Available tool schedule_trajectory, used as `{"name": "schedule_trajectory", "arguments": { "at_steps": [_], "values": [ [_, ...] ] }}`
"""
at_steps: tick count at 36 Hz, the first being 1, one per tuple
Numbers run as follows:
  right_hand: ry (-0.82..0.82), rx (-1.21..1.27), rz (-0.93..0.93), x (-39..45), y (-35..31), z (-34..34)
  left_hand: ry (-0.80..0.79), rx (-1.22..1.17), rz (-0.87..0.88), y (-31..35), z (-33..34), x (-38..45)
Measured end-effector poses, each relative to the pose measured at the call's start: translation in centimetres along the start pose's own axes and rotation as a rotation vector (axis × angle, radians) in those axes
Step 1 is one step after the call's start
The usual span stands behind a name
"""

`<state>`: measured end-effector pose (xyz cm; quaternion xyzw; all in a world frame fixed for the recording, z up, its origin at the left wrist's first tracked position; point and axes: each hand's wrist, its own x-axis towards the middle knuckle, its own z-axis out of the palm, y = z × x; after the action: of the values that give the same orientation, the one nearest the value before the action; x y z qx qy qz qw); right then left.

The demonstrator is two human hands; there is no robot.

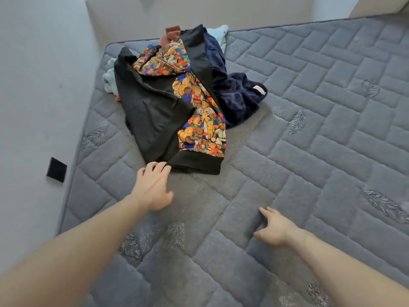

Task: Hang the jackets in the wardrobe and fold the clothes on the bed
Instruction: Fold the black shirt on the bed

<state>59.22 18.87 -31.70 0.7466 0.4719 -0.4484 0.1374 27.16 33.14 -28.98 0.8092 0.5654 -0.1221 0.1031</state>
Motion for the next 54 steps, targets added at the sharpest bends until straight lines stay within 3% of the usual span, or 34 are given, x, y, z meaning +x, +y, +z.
{"name": "schedule_trajectory", "arguments": {
  "at_steps": [8, 13, 17, 20, 22, 26, 29, 33, 37, 46, 49, 54],
  "values": [
    [0.061, 0.088, -0.156, -13.2, -1.4, -1.0, 0.399, -0.175, 0.124, -2.2, -15.5, -6.6],
    [0.213, 0.292, -0.299, -23.2, -5.3, -3.1, 0.397, -0.274, 0.223, 1.6, -26.1, -14.1],
    [0.334, 0.474, -0.425, -31.8, -9.4, -5.1, 0.359, -0.374, 0.381, 6.2, -31.5, -23.0],
    [0.410, 0.504, -0.541, -38.3, -11.7, -6.0, 0.320, -0.498, 0.388, 8.9, -34.4, -29.0],
    [0.440, 0.481, -0.533, -41.4, -12.2, -6.1, 0.328, -0.541, 0.393, 10.0, -35.6, -32.0],
    [0.447, 0.412, -0.349, -45.9, -11.0, -6.7, 0.320, -0.571, 0.374, 9.5, -36.5, -36.5],
    [0.494, 0.420, -0.339, -48.5, -9.1, -8.4, 0.233, -0.558, 0.310, 7.5, -36.0, -38.9],
    [0.483, 0.325, -0.424, -51.1, -8.2, -10.9, 0.054, -0.595, 0.265, 6.0, -33.9, -42.1],
    [0.478, 0.314, -0.543, -53.2, -8.8, -11.8, 0.034, -0.647, 0.198, 5.8, -32.2, -43.7],
    [0.494, 0.397, -0.699, -56.5, -10.5, -14.8, -0.207, -0.437, 0.189, 4.5, -31.2, -43.2],
    [0.560, 0.409, -0.725, -57.4, -10.5, -16.4, -0.131, -0.430, 0.141, 2.8, -31.5, -42.7],
    [0.697, 0.341, -0.690, -57.9, -9.5, -18.7, 0.302, -0.299, 0.174, -2.1, -35.7, -41.0]
  ]
}}
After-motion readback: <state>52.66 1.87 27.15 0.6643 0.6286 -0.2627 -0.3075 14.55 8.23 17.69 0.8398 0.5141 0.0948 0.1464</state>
